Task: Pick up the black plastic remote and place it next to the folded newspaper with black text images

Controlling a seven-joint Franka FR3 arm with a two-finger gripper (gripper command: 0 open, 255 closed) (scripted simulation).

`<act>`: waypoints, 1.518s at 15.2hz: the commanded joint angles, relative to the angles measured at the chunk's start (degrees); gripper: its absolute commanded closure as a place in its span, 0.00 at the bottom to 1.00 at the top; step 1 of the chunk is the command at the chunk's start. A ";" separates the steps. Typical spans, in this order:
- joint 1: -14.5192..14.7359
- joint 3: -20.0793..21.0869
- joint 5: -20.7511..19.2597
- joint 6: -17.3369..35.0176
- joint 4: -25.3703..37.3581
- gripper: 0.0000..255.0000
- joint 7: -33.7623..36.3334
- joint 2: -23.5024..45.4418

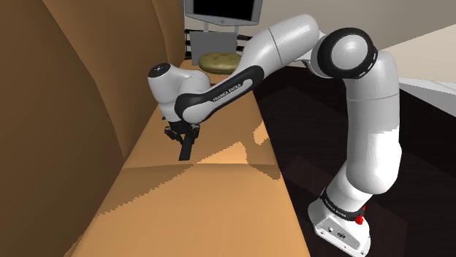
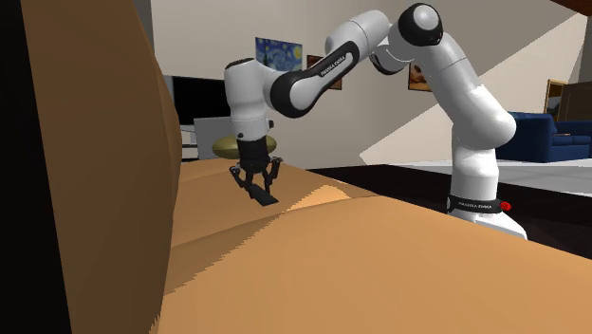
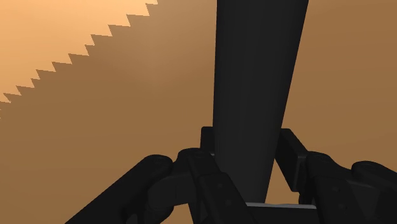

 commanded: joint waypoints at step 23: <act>-1.13 2.55 5.74 -12.44 7.15 1.00 -6.13 -6.85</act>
